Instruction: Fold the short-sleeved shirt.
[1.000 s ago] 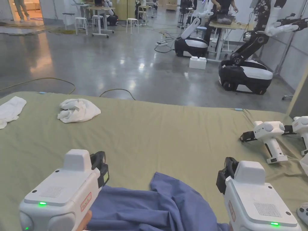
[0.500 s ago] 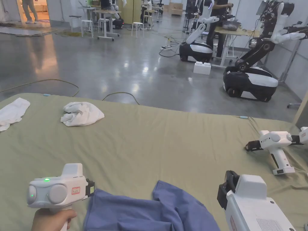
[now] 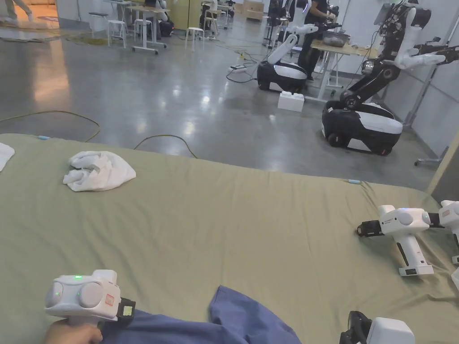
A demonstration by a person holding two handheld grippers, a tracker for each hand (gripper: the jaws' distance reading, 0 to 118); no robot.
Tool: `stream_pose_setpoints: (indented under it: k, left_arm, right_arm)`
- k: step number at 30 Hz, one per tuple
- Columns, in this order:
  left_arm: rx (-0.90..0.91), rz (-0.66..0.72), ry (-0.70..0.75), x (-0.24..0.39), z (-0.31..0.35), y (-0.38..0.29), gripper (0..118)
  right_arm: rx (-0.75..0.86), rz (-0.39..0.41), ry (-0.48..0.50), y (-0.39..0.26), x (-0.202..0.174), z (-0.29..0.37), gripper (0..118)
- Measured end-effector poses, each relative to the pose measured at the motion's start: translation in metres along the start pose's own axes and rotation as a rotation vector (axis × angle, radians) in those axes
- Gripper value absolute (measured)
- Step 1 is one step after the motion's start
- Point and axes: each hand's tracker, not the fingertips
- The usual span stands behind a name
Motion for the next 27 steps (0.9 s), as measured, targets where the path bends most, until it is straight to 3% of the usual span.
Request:
stream_pose_setpoints:
  k: [2,5,7,12,17,20,24,25,26,27]
  left_arm:
    - [0.069,-0.102,0.080,0.015,0.002,-0.013,49]
    - [0.082,-0.135,0.048,0.026,0.004,-0.019,21]
    - [0.076,-0.130,0.023,0.023,0.006,-0.022,1]
    - [0.149,-0.074,-0.070,0.011,0.042,-0.031,0]
    - [0.254,-0.043,-0.120,0.004,0.082,-0.046,0]
    - [0.291,-0.046,-0.123,0.003,0.096,-0.057,0]
    - [0.297,-0.031,-0.122,0.000,0.101,-0.068,0]
    - [0.296,-0.017,-0.122,-0.001,0.101,-0.070,0]
    - [0.293,-0.014,-0.123,0.000,0.099,-0.071,0]
    - [0.291,-0.014,-0.121,0.000,0.098,-0.073,0]
  right_arm:
    - [-0.039,-0.001,0.002,-0.003,0.001,-0.010,2]
    - [-0.128,-0.011,0.043,-0.004,0.001,-0.032,6]
    - [-0.187,-0.019,0.074,-0.003,-0.001,-0.049,22]
    - [-0.377,0.039,0.164,-0.001,-0.011,-0.105,63]
    - [-0.565,0.029,0.224,-0.011,-0.023,-0.160,71]
    - [-0.666,0.022,0.216,-0.028,-0.028,-0.191,70]
    - [-0.763,0.014,0.212,-0.048,-0.034,-0.203,51]
    - [-0.729,0.041,0.195,-0.047,-0.036,-0.199,43]
    - [-0.707,0.059,0.205,-0.045,-0.039,-0.195,28]
    - [-0.709,0.065,0.225,-0.045,-0.041,-0.193,3]
